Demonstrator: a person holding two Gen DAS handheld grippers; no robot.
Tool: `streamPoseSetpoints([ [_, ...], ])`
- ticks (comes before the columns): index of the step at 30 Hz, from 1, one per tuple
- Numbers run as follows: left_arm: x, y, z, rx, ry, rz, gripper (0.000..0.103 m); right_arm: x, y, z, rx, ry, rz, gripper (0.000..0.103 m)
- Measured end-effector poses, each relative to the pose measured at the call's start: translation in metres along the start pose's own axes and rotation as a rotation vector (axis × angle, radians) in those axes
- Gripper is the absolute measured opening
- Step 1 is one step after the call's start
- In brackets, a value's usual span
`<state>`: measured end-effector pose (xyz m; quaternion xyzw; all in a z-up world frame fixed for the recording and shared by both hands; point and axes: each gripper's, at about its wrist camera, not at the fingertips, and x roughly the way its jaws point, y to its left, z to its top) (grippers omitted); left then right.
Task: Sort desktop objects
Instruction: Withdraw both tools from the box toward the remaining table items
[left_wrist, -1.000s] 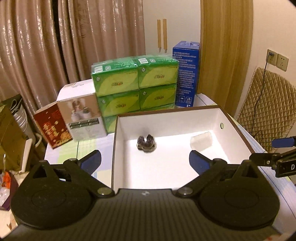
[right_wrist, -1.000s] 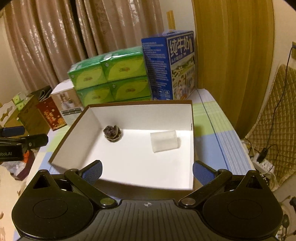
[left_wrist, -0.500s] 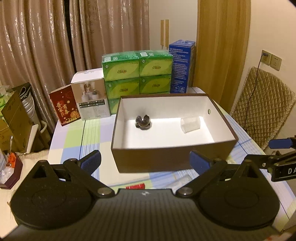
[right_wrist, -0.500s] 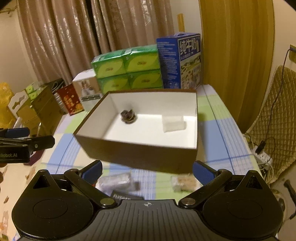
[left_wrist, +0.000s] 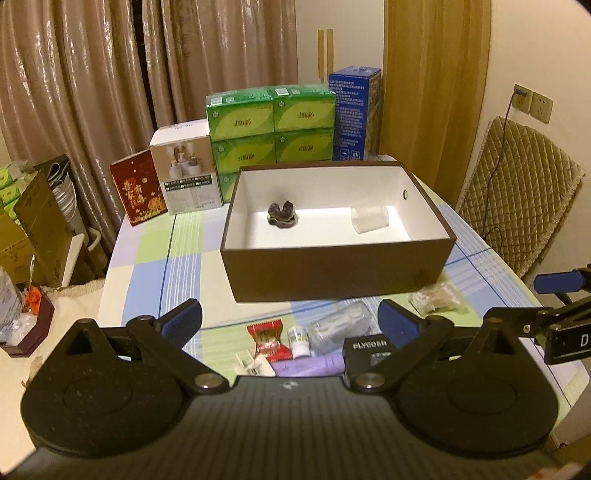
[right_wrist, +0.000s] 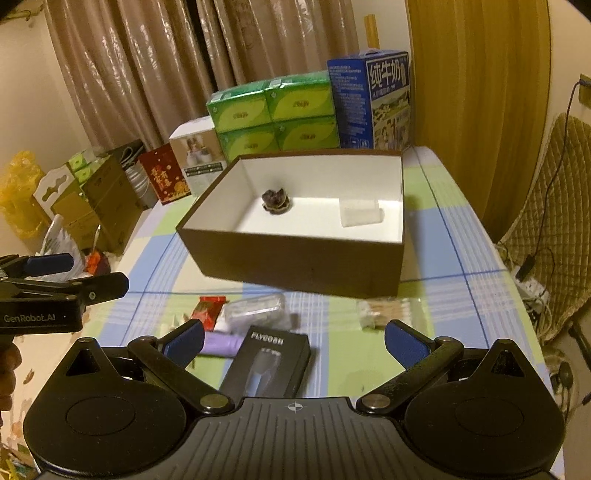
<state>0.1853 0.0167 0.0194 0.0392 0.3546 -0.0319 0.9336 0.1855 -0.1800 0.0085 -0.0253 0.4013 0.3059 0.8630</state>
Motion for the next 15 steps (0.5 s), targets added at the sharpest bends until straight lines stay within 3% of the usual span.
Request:
streamPoseSetpoints([
  [15,-0.014,-0.003,-0.046,-0.023,0.091,0.014,0.1,-0.001,0.004,-0.038,0.007,0.084,0.019,0.101],
])
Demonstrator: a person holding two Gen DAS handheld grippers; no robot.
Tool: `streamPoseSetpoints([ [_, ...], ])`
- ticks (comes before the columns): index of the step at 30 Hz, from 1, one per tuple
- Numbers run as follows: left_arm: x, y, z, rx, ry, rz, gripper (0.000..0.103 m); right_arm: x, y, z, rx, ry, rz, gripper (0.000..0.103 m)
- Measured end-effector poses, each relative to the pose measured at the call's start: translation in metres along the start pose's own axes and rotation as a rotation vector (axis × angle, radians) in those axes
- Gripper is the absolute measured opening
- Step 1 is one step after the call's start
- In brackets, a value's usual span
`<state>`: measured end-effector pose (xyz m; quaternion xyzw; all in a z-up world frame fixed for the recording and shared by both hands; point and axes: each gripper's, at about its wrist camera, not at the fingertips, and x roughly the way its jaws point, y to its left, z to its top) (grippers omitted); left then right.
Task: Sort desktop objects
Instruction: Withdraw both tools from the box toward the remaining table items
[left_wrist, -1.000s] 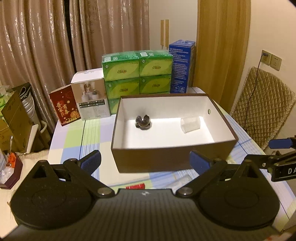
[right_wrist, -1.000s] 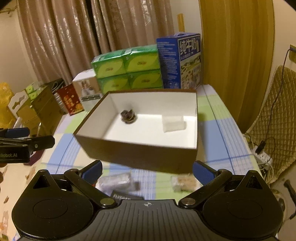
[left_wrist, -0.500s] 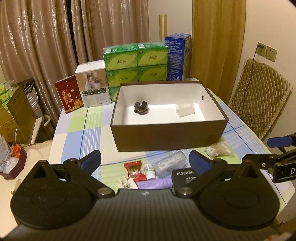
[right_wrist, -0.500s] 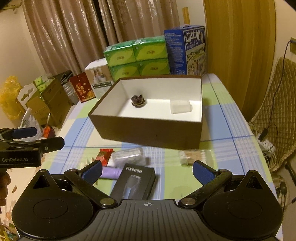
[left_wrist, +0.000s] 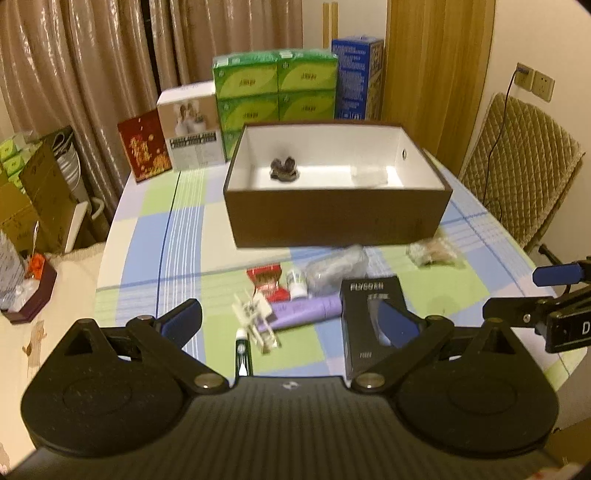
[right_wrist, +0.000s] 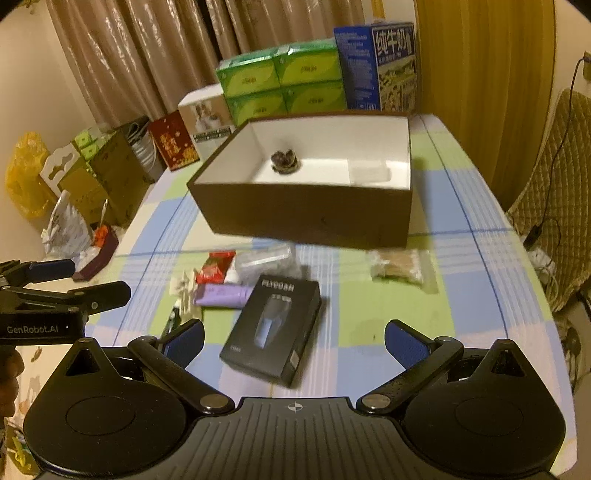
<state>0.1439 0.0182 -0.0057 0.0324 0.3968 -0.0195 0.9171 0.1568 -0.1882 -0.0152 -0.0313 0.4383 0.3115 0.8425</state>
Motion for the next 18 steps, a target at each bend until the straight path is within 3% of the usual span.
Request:
streamPoseSetpoints([
  [18,0.016,0.016,-0.03,-0.044,0.111,0.037,0.1,0.035,0.007,-0.02,0.025,0.135,0.025,0.101],
])
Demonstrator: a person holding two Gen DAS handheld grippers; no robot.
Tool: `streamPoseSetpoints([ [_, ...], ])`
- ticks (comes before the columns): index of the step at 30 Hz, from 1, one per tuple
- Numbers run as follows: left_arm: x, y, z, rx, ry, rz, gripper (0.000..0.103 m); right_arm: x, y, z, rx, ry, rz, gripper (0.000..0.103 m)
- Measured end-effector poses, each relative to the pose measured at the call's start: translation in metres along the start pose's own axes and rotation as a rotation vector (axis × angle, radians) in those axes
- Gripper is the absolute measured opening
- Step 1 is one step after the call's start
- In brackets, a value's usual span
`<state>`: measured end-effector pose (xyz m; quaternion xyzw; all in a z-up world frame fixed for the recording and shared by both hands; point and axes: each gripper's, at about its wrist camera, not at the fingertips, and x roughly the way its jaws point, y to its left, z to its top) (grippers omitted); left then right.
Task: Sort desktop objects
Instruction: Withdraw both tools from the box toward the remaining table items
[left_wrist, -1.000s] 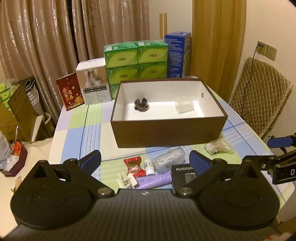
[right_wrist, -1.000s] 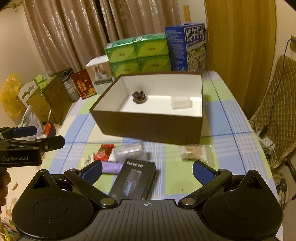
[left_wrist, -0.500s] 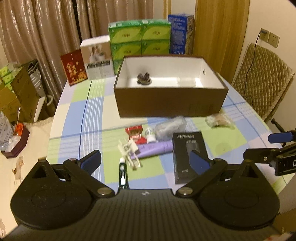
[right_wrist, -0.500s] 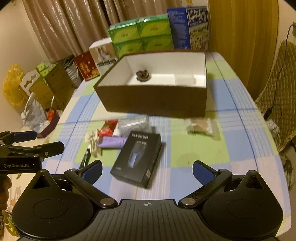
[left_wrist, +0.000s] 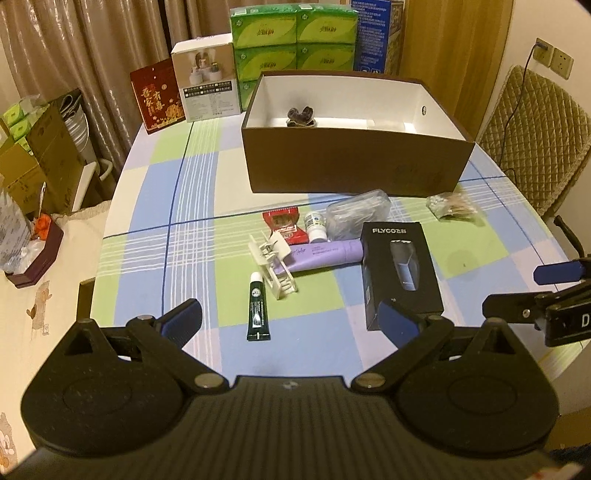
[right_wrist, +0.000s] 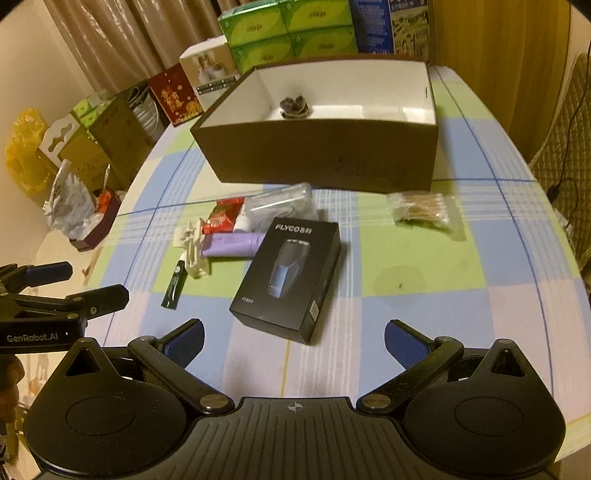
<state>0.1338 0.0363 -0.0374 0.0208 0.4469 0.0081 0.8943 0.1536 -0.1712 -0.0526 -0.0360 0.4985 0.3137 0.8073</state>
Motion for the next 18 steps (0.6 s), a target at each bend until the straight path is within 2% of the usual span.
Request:
streamPoseSetpoints([
  [18,0.031,0.023,0.002,-0.05,0.062,0.007,0.1,0.045,0.004,0.011,0.03,0.057,-0.018,0.101],
])
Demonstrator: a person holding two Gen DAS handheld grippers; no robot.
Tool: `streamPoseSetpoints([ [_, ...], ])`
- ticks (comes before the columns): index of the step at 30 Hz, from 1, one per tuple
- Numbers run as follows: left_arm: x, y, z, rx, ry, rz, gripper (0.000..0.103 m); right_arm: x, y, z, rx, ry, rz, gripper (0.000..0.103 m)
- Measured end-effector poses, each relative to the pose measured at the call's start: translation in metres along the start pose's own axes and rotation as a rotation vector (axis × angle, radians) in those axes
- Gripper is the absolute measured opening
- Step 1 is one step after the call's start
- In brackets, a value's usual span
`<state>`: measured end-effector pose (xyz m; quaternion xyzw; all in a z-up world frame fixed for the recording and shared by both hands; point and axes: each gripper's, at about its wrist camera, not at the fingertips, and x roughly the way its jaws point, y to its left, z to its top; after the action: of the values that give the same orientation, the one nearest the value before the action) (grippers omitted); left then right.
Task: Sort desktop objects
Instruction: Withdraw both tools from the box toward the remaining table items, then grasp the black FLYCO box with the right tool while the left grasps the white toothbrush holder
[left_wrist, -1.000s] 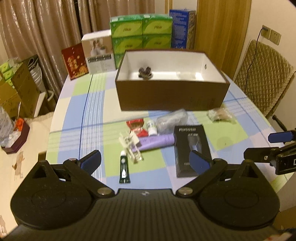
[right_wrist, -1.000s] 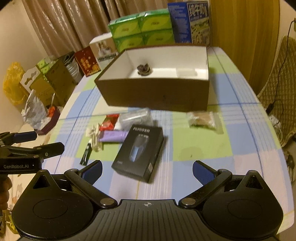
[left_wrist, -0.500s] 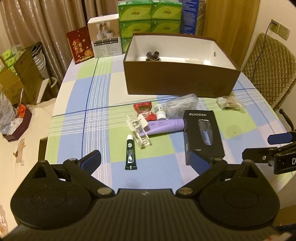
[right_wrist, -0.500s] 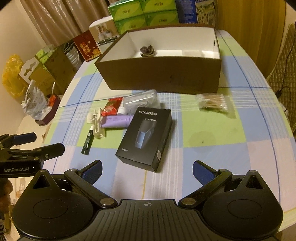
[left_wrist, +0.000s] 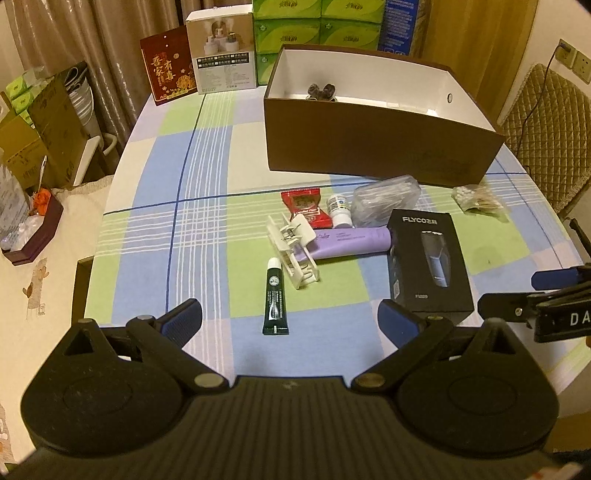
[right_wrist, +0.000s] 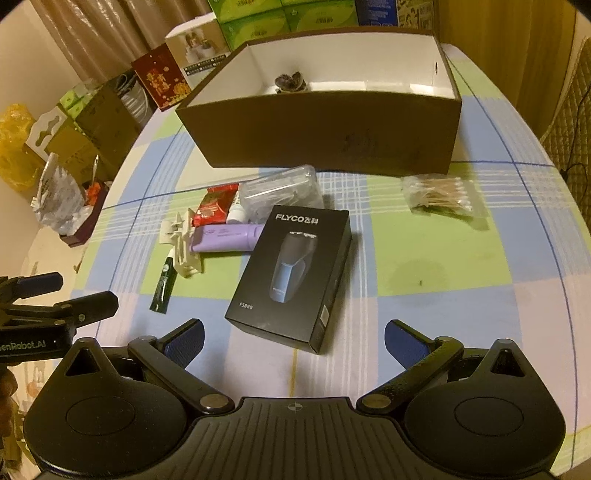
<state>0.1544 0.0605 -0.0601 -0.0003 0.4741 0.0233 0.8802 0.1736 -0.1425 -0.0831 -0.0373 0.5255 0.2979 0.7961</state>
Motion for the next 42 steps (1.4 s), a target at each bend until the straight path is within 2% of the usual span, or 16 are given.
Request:
streamPoseSetpoints([
  [9,0.018,0.008,0.006,-0.008,0.013,0.0,0.1,0.027,0.009,0.006,-0.016,0.006,-0.006,0.101],
  [27,0.054,0.026,0.016,-0.019,0.057,0.009,0.099,0.088,0.018,0.022,-0.041,0.01,-0.107,0.1],
  [30,0.059,0.026,0.018,-0.015,0.062,0.003,0.099,0.095,0.015,0.024,-0.041,0.015,-0.116,0.093],
  [32,0.063,0.025,0.019,-0.011,0.065,-0.003,0.099,0.097,0.011,0.024,-0.036,0.017,-0.103,0.084],
  [34,0.067,0.025,0.02,-0.007,0.067,-0.009,0.099,0.097,0.008,0.023,-0.039,0.012,-0.123,0.081],
  [42,0.082,0.019,0.028,0.017,0.049,-0.031,0.095,0.083,-0.029,0.024,0.031,-0.005,-0.178,0.08],
])
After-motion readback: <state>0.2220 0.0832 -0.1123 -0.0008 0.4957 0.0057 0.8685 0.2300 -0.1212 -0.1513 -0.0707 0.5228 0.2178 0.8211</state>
